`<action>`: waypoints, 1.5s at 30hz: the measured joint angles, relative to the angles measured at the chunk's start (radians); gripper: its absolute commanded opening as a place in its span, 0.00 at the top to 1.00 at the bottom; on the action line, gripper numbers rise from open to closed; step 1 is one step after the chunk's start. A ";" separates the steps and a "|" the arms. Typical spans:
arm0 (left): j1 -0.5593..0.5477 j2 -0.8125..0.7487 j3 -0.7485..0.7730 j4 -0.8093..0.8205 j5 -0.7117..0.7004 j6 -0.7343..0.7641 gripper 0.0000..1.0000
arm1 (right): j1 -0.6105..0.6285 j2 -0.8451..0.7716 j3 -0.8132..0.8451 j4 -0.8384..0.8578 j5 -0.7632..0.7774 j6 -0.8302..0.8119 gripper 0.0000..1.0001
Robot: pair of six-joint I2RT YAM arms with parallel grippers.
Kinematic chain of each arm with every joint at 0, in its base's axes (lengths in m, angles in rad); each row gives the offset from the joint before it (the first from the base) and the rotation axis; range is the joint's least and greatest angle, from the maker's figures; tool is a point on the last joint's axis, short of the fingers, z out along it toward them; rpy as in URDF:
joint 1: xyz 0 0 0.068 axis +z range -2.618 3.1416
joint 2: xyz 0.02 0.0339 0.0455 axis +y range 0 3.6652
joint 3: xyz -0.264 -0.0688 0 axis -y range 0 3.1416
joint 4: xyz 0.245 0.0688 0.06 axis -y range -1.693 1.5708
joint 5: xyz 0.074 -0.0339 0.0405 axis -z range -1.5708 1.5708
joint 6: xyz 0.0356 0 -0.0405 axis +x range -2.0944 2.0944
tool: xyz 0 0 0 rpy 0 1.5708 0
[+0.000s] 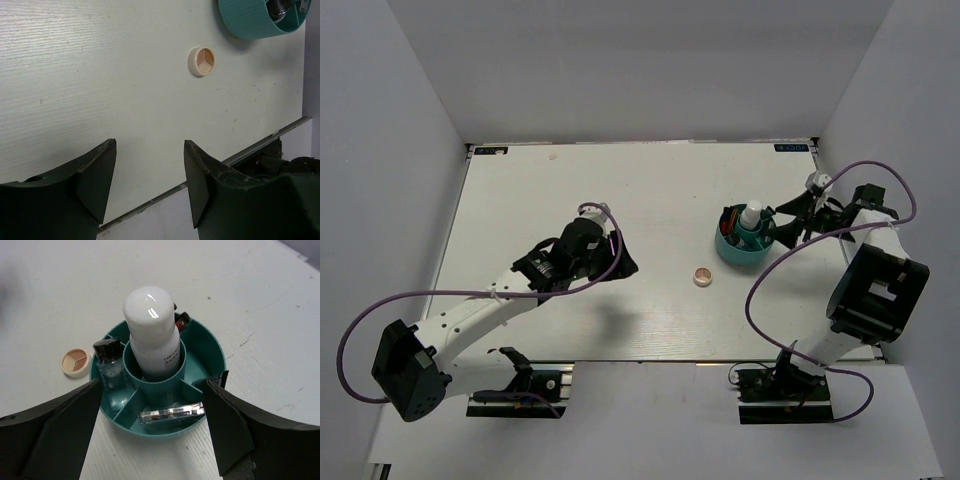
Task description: Organize the makeup
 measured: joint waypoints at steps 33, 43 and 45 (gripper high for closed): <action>-0.001 0.127 0.048 0.098 0.108 0.031 0.45 | 0.671 -0.347 -0.218 -0.097 0.554 -0.007 0.11; -0.002 0.045 0.027 0.076 0.090 0.022 0.44 | 0.858 -0.161 -0.117 0.015 0.794 0.232 0.11; -0.002 0.026 0.018 0.069 0.082 0.019 0.44 | 0.875 -0.132 -0.114 0.020 0.824 0.253 0.11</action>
